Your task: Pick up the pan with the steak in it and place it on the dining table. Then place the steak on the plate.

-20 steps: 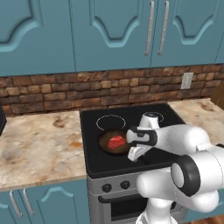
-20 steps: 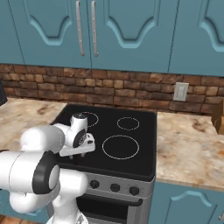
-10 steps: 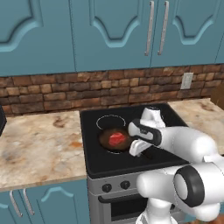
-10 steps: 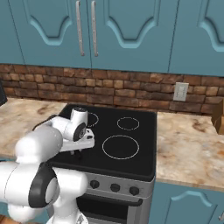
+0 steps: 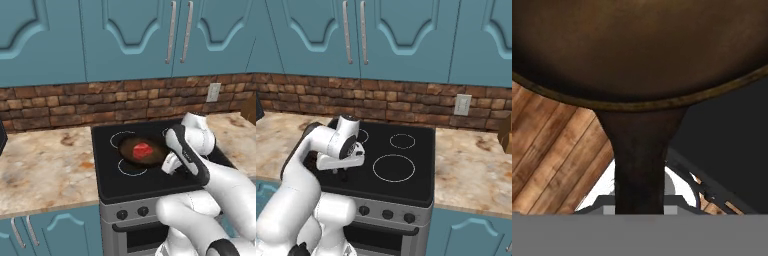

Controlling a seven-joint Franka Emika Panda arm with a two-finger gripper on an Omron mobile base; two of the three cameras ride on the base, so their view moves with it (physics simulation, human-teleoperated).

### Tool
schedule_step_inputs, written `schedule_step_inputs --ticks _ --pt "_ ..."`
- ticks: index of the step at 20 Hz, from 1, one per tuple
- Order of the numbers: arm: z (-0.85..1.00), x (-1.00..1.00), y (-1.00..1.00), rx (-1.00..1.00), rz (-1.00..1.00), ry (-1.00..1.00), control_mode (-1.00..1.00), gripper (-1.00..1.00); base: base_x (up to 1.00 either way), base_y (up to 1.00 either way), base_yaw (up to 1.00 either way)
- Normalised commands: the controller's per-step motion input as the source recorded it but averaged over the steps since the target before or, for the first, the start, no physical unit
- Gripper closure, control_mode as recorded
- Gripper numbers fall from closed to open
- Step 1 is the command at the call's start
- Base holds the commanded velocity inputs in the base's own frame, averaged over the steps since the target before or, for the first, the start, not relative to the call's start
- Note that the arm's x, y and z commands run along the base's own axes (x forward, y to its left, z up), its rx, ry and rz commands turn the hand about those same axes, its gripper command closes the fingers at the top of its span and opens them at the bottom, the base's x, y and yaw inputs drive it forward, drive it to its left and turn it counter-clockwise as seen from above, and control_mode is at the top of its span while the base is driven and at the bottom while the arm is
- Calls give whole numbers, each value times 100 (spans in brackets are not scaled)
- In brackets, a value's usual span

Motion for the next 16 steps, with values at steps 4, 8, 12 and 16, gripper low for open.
schedule_step_inputs --ticks 4,8,12,16 --pt "31 -100 -38 8 1 -17 -100 100 0 0 0" --pt "21 -100 -33 5 3 -18 -100 100 0 0 0" --pt "14 -62 -6 0 3 -13 -100 100 0 0 0" --pt "0 -1 0 0 0 0 -100 100 0 0 0"
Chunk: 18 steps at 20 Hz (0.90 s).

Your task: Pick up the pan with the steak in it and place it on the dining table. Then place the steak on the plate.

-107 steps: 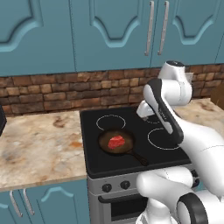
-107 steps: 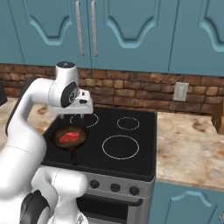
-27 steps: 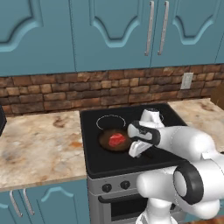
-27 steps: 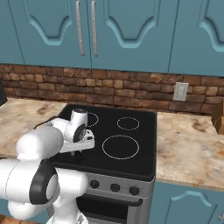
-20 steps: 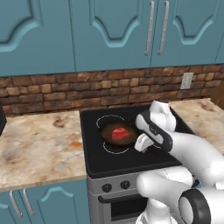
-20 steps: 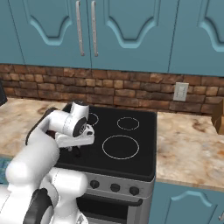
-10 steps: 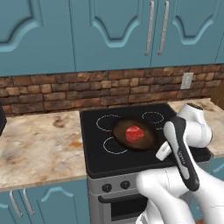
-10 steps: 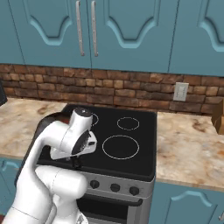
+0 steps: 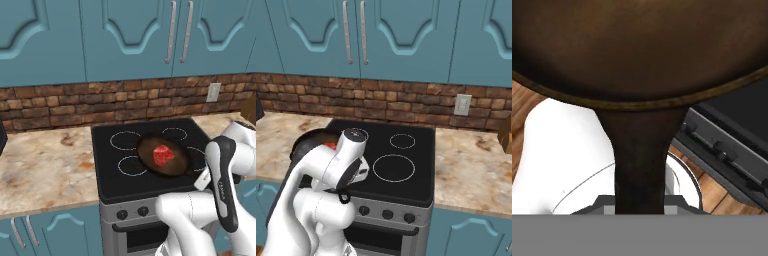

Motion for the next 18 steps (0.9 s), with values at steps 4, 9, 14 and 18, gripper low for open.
schedule_step_inputs --ticks 4,9,14,18 --pt "-2 -15 0 0 1 -1 100 100 -68 -10 4" --pt "0 0 0 0 0 0 100 100 -94 -17 4" --pt "0 0 0 0 0 0 100 100 -33 -27 -21" --pt "0 0 0 0 0 0 100 100 0 -7 -47"
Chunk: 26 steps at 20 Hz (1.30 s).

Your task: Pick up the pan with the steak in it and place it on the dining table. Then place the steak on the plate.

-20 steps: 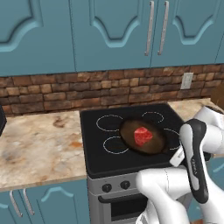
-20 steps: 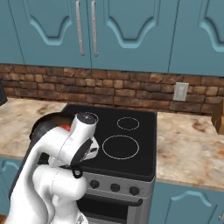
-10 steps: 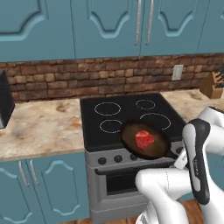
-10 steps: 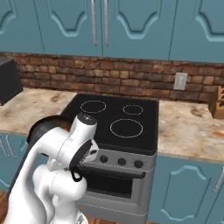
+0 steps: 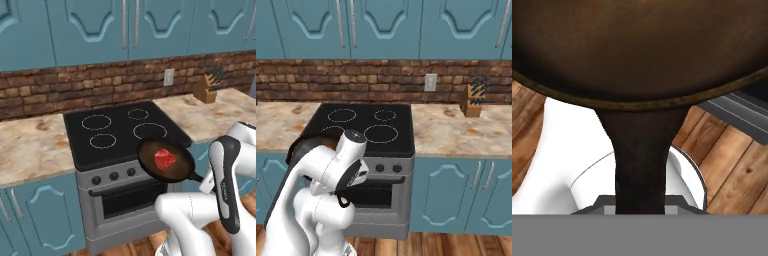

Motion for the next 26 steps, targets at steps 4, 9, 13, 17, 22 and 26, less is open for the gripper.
schedule_step_inputs --ticks 4,9,13,17,22,26 --pt "0 0 0 0 0 0 100 100 0 -1 -50" --pt "0 0 0 0 0 0 100 100 0 0 -50" --pt "0 0 0 0 0 0 100 100 0 0 -50" --pt "0 0 0 0 0 0 100 100 0 0 -50" --pt "0 0 0 0 0 0 100 100 0 0 -50" --pt "0 0 0 0 0 0 100 100 0 0 -50"
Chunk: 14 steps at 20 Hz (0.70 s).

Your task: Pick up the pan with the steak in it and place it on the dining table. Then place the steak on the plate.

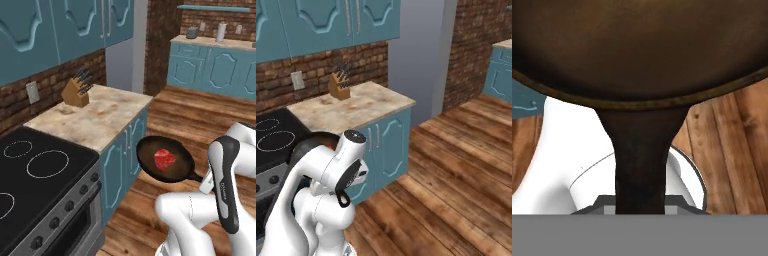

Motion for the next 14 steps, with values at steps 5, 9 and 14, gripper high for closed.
schedule_step_inputs --ticks 5,9,14 --pt "0 0 0 0 0 0 100 100 0 0 -50" --pt "0 0 0 0 0 0 100 100 0 0 -50" --pt "0 0 0 0 0 0 100 100 0 0 -50"
